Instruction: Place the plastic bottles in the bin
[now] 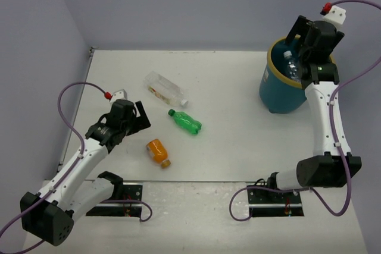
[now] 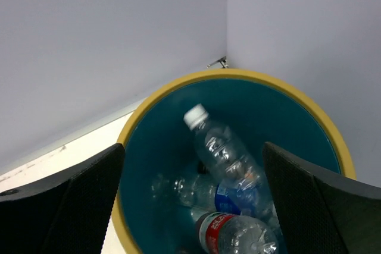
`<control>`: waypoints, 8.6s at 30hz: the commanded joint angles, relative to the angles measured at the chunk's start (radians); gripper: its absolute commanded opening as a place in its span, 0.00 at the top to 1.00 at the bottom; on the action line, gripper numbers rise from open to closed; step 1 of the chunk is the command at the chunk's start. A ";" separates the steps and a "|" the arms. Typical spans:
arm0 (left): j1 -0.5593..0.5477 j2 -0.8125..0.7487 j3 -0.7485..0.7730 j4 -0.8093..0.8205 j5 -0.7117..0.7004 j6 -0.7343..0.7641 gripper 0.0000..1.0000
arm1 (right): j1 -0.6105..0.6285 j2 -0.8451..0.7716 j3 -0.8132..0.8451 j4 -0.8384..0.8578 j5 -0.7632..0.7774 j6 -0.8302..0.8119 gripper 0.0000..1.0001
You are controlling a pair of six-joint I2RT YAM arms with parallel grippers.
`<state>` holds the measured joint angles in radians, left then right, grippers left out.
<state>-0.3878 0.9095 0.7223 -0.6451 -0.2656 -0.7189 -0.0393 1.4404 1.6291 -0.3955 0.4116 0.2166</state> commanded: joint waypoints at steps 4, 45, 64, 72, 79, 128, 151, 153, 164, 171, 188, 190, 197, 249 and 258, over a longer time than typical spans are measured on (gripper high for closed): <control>-0.003 0.009 0.014 0.048 0.008 0.008 0.00 | -0.001 -0.150 -0.049 0.049 -0.332 -0.043 0.01; -0.003 -0.024 0.021 0.097 0.009 0.075 0.00 | 0.817 0.403 -0.247 -0.063 -0.419 0.007 0.01; -0.003 -0.048 0.025 0.095 -0.007 0.073 0.00 | 0.884 0.526 -0.171 -0.155 -0.226 0.055 0.69; -0.003 -0.058 0.030 0.088 -0.023 0.072 0.00 | 0.889 0.190 -0.280 -0.187 -0.073 0.021 0.78; -0.003 -0.059 0.030 0.082 -0.024 0.070 0.00 | 0.779 -0.053 -0.245 -0.161 0.065 -0.071 0.78; -0.003 -0.057 0.043 0.055 -0.014 0.070 0.00 | 0.044 -0.073 0.067 -0.180 -0.228 -0.028 0.01; -0.003 -0.075 0.026 0.044 0.032 0.067 0.00 | 0.660 0.251 -0.027 -0.149 -0.432 -0.420 0.01; -0.005 -0.072 0.023 0.045 0.031 0.067 0.00 | 0.677 0.337 0.016 -0.153 -0.472 -0.411 0.01; -0.003 -0.063 0.022 0.047 0.029 0.076 0.00 | 0.723 0.689 0.224 -0.189 -0.561 -0.354 0.01; -0.003 -0.072 0.022 0.045 0.022 0.076 0.00 | 0.725 0.797 0.274 -0.187 -0.588 -0.336 0.01; -0.003 -0.074 0.012 0.041 0.012 0.068 0.00 | 0.724 0.790 0.251 -0.112 -0.576 -0.291 0.76; -0.003 -0.072 0.012 0.041 0.012 0.068 0.00 | 0.725 0.755 0.235 -0.100 -0.576 -0.288 0.82; -0.003 -0.083 0.009 0.039 0.011 0.065 0.00 | 0.725 0.516 0.105 0.004 -0.544 -0.251 0.93; -0.003 -0.093 0.011 0.013 -0.027 0.042 0.00 | 0.065 -0.200 -0.205 -0.160 0.081 0.130 0.10; -0.003 -0.087 0.012 0.018 -0.026 0.043 0.00 | 0.065 -0.220 -0.210 -0.129 -0.109 0.061 0.01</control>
<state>-0.3885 0.8200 0.7246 -0.6247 -0.2695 -0.6697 0.0296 1.2480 1.3891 -0.5645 0.4206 0.3287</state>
